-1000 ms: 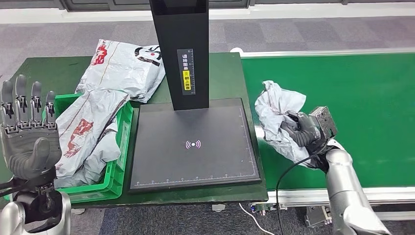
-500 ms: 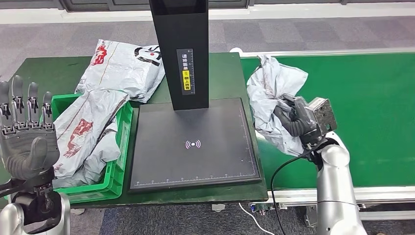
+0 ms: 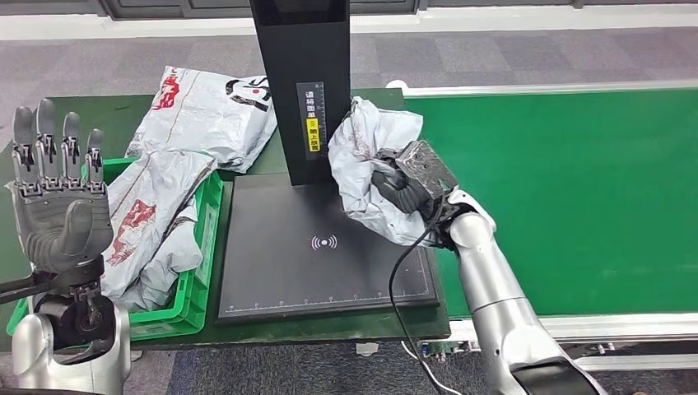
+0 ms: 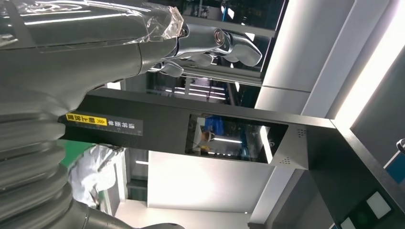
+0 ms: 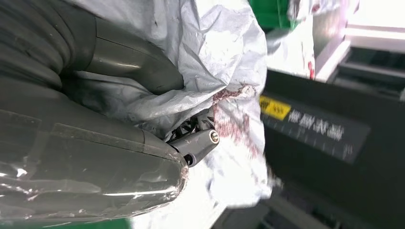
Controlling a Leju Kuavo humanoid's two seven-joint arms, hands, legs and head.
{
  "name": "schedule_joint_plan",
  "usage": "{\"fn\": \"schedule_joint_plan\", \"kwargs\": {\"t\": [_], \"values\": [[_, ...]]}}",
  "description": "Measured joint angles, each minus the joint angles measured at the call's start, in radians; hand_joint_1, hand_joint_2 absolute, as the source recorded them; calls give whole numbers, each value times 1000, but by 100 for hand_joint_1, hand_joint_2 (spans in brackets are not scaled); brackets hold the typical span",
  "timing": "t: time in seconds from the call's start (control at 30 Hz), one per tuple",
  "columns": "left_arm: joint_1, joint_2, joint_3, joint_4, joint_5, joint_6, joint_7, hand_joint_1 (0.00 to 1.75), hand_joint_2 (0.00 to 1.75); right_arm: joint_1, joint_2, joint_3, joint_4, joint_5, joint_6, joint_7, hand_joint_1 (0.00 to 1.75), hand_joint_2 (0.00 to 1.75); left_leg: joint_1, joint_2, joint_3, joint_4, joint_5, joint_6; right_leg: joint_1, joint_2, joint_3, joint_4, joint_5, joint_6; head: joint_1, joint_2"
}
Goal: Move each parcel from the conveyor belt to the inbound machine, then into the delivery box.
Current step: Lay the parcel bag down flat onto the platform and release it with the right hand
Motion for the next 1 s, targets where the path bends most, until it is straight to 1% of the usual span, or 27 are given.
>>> {"fn": "schedule_joint_plan", "kwargs": {"t": [0.27,0.3,0.43,0.53,0.77,1.0], "values": [[-5,0,-4,7,1,0,2,0,175,-23,13,12,45,-5,2,10,175,175,0,0,-1,0,0,0,0,0,0,0,0,0,0,0],[-12,-1,-8,11,3,1,6,0,175,-40,22,19,78,-7,0,17,175,175,0,1,-1,0,0,0,0,1,-1,0,0,0,0,0],[-55,-17,-46,35,13,20,32,0,175,-124,120,56,305,-29,-16,39,175,175,1,3,-1,0,1,-1,1,3,-2,0,1,-1,0,0],[-66,-21,-60,45,19,22,34,0,175,-142,160,58,382,-56,-19,51,175,175,1,3,-1,0,1,-1,1,3,-2,0,1,-1,0,0],[-95,-27,-78,75,26,22,35,0,175,-146,227,68,494,-117,-34,65,175,175,1,3,-1,0,1,-1,1,3,-2,0,1,-1,0,0],[-111,-29,-78,97,27,22,35,0,175,-145,256,68,535,-129,-44,67,175,175,1,3,-1,0,1,-1,1,3,-2,0,1,-1,0,0]]}}
